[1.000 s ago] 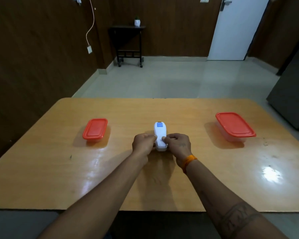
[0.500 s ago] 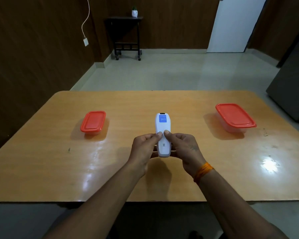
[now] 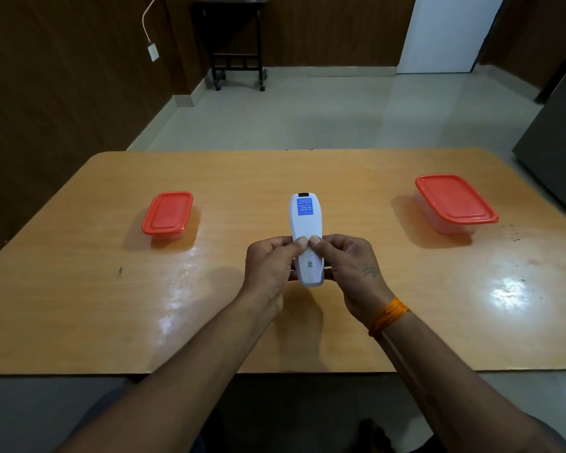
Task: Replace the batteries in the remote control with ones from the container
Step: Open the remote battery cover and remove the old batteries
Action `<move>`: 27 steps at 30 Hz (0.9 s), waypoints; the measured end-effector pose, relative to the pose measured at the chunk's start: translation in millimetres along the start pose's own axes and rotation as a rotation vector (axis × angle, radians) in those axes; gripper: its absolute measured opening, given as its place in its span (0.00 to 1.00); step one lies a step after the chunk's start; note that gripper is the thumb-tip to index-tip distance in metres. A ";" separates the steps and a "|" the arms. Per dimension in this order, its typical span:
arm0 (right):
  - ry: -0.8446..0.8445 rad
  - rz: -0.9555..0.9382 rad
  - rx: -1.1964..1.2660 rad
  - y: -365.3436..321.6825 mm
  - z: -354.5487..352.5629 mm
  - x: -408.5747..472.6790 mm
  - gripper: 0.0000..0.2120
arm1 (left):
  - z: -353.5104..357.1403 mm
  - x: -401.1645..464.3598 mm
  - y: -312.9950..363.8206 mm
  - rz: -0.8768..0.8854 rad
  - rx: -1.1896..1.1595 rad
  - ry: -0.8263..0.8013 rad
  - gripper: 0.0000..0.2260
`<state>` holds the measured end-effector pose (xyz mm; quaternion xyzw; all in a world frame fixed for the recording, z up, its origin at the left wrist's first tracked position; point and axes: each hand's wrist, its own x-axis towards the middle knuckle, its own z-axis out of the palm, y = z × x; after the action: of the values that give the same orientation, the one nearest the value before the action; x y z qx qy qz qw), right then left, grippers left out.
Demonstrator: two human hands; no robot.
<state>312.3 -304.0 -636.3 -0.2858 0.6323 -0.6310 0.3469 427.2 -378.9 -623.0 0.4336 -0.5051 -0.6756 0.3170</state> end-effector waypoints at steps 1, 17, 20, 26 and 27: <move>-0.006 0.000 0.004 0.2 -0.2 -0.1 0.11 | -0.3 0.0 0.0 -0.001 -0.002 -0.002 0.07; 0.182 -0.263 -0.692 3.9 -0.7 -8.5 0.18 | -10.1 4.7 1.0 -0.069 -0.078 0.045 0.08; 0.121 -0.292 -0.842 2.7 6.5 -18.9 0.28 | -10.7 6.9 1.0 -0.062 -0.056 0.080 0.08; 0.156 -0.290 -0.796 2.1 7.9 -22.2 0.17 | -13.5 11.9 -1.0 -0.037 -0.009 0.075 0.07; 0.145 -0.268 -0.755 0.0 6.2 -21.7 0.16 | -15.0 13.6 -1.0 -0.032 -0.006 0.075 0.07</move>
<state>330.2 -290.4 -634.3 -0.4277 0.7995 -0.4127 0.0868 435.1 -396.4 -629.3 0.4656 -0.4839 -0.6654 0.3261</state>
